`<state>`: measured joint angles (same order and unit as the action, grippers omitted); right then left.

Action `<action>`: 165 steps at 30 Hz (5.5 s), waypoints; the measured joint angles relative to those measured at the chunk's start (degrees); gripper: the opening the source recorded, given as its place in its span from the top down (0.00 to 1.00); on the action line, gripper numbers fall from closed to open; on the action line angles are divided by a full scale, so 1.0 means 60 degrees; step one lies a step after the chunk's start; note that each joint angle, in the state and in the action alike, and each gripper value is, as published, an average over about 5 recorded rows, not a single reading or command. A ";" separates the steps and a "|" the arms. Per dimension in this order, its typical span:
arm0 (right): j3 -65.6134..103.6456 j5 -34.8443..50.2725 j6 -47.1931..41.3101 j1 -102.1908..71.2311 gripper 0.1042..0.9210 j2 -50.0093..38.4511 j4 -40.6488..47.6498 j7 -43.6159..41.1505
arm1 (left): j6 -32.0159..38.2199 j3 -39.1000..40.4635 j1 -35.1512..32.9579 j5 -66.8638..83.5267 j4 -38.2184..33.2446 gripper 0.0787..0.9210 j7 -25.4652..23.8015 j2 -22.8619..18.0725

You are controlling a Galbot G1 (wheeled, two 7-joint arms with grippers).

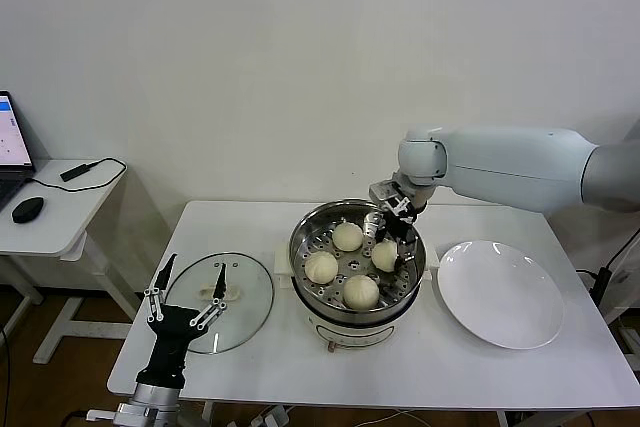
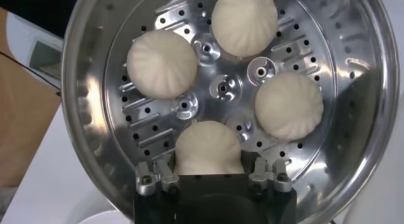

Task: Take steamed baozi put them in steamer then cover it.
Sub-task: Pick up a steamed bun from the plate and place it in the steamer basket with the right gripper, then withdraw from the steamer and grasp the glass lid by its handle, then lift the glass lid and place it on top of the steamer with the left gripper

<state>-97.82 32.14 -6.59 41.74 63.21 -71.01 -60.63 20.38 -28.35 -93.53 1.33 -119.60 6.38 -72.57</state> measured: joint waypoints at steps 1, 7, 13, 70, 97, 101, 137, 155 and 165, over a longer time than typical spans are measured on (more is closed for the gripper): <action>0.0011 -0.0016 0.0001 -0.0007 0.19 -0.0007 -0.0001 0.0003 | 0.0000 -0.0004 -0.0002 0.0000 -0.0003 0.12 0.0001 -0.0002; 0.0137 -0.0076 0.0006 0.0040 0.12 -0.0111 -0.0087 -0.0022 | -0.0001 0.0001 -0.0004 -0.0006 -0.0015 0.12 0.0010 -0.0005; 0.0678 -0.0101 0.0074 0.0076 0.12 -0.0434 -0.0312 -0.0120 | -0.0003 0.0029 0.0014 -0.0107 0.0000 0.12 0.0052 0.0013; 2.0848 -0.0848 0.4440 -1.8499 0.12 -0.1720 -0.4006 1.2249 | -0.1386 -0.0671 0.1233 -0.8669 0.2472 0.12 0.0616 0.0303; 2.2161 -0.1676 0.4565 -2.0247 0.12 -0.0413 -0.4025 1.1938 | -0.2263 0.0197 0.2877 -1.2131 0.5475 0.12 0.1824 0.0031; 2.2139 -0.1720 0.4542 -2.0215 0.12 -0.0339 -0.3981 1.1923 | -0.2287 0.0283 0.3085 -1.2206 0.5760 0.12 0.2025 -0.0024; 2.2011 -0.2102 0.4533 -2.0168 0.12 -0.0002 -0.3889 1.1844 | -0.1718 0.0415 0.4324 -1.2618 0.7536 0.45 0.2774 -0.0237; 2.1950 -0.2208 0.4531 -2.0138 0.12 0.0129 -0.4018 1.1809 | -0.1544 0.0369 0.4318 -1.2274 0.7601 0.87 0.2771 -0.0155; 2.1893 -0.2336 0.4550 -2.0126 0.12 0.0197 -0.4031 1.1804 | -0.1737 0.0150 0.3865 -1.1522 0.6570 0.87 0.2541 0.0103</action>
<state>33.54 18.12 20.71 -79.01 64.39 -95.19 10.19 9.96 -27.44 -70.34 -67.80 -80.17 21.63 -71.95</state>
